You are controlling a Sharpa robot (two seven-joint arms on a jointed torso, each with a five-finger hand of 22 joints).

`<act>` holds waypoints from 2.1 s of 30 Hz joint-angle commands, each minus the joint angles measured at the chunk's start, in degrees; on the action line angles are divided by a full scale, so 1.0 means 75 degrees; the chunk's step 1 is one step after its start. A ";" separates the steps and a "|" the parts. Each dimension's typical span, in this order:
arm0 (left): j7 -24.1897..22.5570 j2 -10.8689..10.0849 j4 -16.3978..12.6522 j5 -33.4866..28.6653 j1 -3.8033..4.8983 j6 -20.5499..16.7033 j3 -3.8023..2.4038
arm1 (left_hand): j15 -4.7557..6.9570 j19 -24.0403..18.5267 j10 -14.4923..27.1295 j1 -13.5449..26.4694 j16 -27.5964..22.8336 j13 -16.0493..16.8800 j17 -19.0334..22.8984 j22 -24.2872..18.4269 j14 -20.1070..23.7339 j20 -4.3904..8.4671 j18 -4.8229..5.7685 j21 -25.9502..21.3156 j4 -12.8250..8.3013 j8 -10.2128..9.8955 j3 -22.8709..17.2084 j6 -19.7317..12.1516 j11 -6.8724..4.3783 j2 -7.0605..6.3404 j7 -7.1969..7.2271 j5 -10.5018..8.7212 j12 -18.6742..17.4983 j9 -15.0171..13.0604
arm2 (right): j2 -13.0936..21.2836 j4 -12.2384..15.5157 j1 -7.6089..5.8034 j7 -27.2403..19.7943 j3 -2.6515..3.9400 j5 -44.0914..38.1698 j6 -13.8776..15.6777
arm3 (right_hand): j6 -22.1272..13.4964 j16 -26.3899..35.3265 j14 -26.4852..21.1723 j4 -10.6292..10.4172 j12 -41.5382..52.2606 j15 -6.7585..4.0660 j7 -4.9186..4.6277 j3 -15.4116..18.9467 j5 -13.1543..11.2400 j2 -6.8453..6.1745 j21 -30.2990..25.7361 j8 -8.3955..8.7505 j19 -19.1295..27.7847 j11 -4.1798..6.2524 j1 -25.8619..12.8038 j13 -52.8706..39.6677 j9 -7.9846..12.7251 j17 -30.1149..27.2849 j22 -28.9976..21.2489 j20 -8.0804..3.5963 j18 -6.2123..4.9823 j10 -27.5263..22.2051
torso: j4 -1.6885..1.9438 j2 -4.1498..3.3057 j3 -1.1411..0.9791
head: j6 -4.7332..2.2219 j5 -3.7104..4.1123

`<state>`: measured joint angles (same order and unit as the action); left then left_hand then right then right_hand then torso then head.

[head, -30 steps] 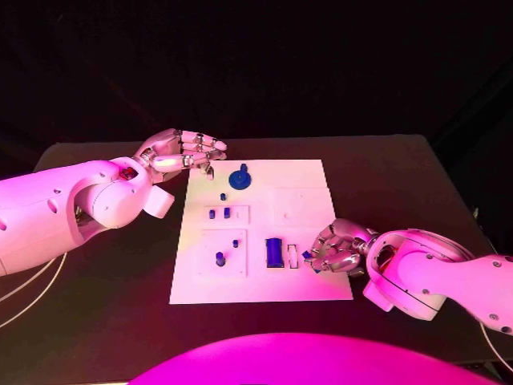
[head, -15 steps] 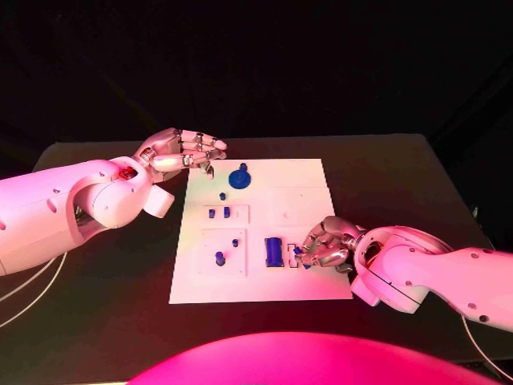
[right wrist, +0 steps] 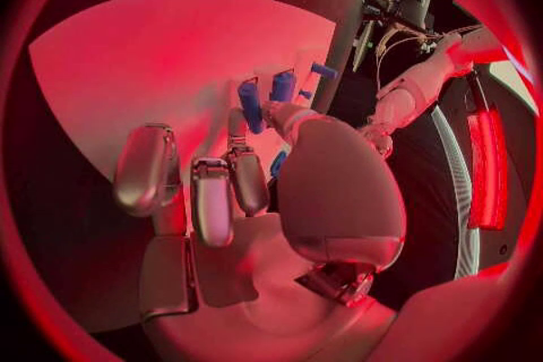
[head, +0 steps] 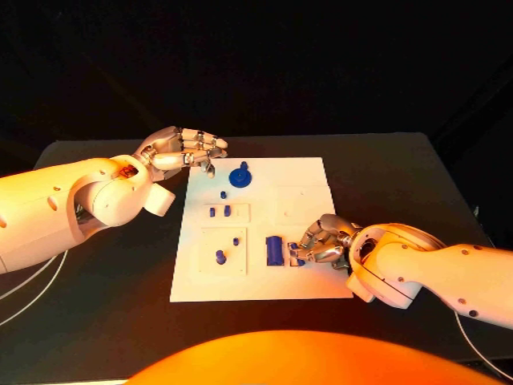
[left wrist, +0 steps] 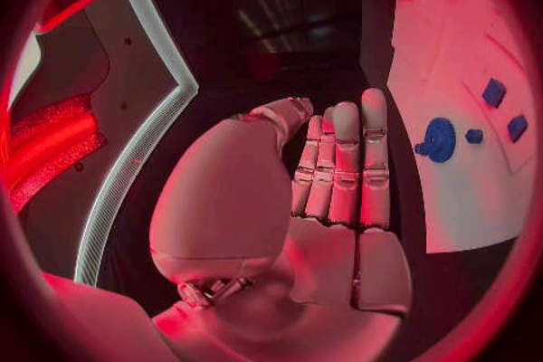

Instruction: Assemble the parts on the task board

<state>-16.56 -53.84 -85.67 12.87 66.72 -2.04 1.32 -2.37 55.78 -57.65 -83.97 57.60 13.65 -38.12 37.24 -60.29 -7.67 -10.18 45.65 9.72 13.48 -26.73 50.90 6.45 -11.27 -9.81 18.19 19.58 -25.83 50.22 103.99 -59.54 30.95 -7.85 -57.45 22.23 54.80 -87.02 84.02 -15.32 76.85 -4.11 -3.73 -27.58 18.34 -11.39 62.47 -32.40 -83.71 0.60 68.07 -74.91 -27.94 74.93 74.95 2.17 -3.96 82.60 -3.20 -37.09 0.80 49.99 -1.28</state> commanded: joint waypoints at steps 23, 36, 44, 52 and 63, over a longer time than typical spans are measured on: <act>-0.0019 0.0004 -0.0013 -0.0029 0.0003 0.0183 -0.0001 | -0.0015 0.0000 0.0002 0.0032 -0.0034 -0.0014 0.0013 -0.0002 0.0051 -0.0004 -0.0042 -0.0025 0.0002 -0.0035 -0.0053 -0.0008 0.0028 0.0083 -0.0062 0.0044 -0.0046 0.0010 | -0.0204 -0.0246 -0.0012 -0.0003 0.0001 -0.0167 -0.0364 | -0.0012 -0.0017 0.0659 -0.0137 -0.0005 0.0008 -0.0010 0.0359 0.0045 -0.0079 -0.0073 0.0013 -0.0086 -0.0021 -0.0366 -0.0647 -0.0030 0.1387 0.1231 -0.0003 -0.0049 0.0053 | -0.0003 -0.0001 -0.0003 | 0.0001 -0.0017; -0.0010 -0.0002 -0.0013 -0.0014 0.0003 0.0190 -0.0001 | -0.0020 -0.0005 0.0007 0.0059 -0.0034 -0.0015 0.0014 -0.0003 0.0053 -0.0008 -0.0041 -0.0029 0.0019 -0.0037 -0.0044 -0.0012 0.0033 0.0078 -0.0066 0.0039 -0.0050 0.0011 | -0.0164 -0.0217 -0.0011 -0.0045 0.0001 -0.0137 -0.0420 | 0.0000 -0.0018 0.0660 -0.0176 -0.0003 0.0021 -0.0022 0.0880 -0.0243 -0.0139 -0.0078 0.0039 -0.0088 -0.0035 -0.0807 -0.0653 -0.0021 0.1393 0.1232 0.0009 -0.0048 0.0055 | 0.0000 0.0009 0.0001 | 0.0001 -0.0023; -0.0002 0.0005 0.0000 -0.0012 0.0003 0.0195 -0.0001 | -0.0020 -0.0005 0.0007 0.0059 -0.0034 -0.0015 0.0014 -0.0003 0.0053 -0.0008 -0.0041 -0.0029 0.0019 -0.0037 -0.0044 -0.0012 0.0033 0.0078 -0.0066 0.0039 -0.0050 0.0011 | -0.0087 -0.0072 0.0008 -0.0041 0.0000 -0.0135 -0.0484 | 0.0016 -0.0022 0.0662 -0.0185 0.0013 0.0019 -0.0015 0.0991 -0.0240 -0.0124 -0.0071 0.0037 -0.0091 -0.0030 -0.0905 -0.0666 -0.0021 0.1401 0.1234 0.0008 -0.0048 0.0065 | -0.0002 0.0002 -0.0004 | 0.0001 -0.0032; -0.0002 0.0007 0.0007 -0.0010 0.0003 0.0197 -0.0001 | -0.0020 -0.0005 0.0007 0.0059 -0.0034 -0.0015 0.0014 -0.0003 0.0053 -0.0008 -0.0041 -0.0029 0.0019 -0.0037 -0.0044 -0.0012 0.0033 0.0078 -0.0066 0.0039 -0.0050 0.0011 | 0.0030 0.0024 0.0028 -0.0021 -0.0001 -0.0151 -0.0467 | 0.0027 -0.0019 0.0661 -0.0186 0.0013 0.0015 -0.0009 0.1025 -0.0208 -0.0080 -0.0080 0.0035 -0.0090 -0.0025 -0.0944 -0.0666 -0.0022 0.1395 0.1233 0.0007 -0.0049 0.0067 | -0.0004 0.0003 -0.0005 | 0.0001 -0.0036; -0.0001 0.0012 0.0017 -0.0008 0.0003 0.0202 -0.0001 | -0.0023 -0.0010 0.0010 0.0080 -0.0034 -0.0016 0.0014 -0.0007 0.0055 -0.0014 -0.0041 -0.0038 0.0037 -0.0037 -0.0046 -0.0014 0.0033 0.0085 -0.0064 0.0041 -0.0054 0.0013 | 0.0157 0.0152 0.0067 -0.0055 -0.0001 -0.0151 -0.0460 | 0.0047 -0.0025 0.0663 -0.0180 0.0028 0.0007 0.0005 0.1069 -0.0104 0.0007 -0.0067 0.0030 -0.0095 -0.0014 -0.0987 -0.0678 -0.0023 0.1405 0.1236 0.0001 -0.0048 0.0079 | -0.0006 0.0003 -0.0009 | 0.0001 -0.0030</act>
<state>-16.24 -53.86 -85.52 12.87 66.73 -1.65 1.33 -2.37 55.78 -57.65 -83.75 57.60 13.62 -38.08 37.24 -60.29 -7.67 -10.18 45.65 9.97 13.48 -26.97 50.90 6.45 -11.04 -9.81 18.19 19.29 -25.81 51.32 104.95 -59.13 31.17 -7.86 -58.43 19.41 54.77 -87.00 84.02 -16.60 76.84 -4.11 -3.78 -19.85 17.44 -11.46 61.96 -32.37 -83.71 0.41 61.07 -74.91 -28.03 74.91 74.91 2.17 -3.96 82.80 -3.25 -37.05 0.77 50.01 -1.54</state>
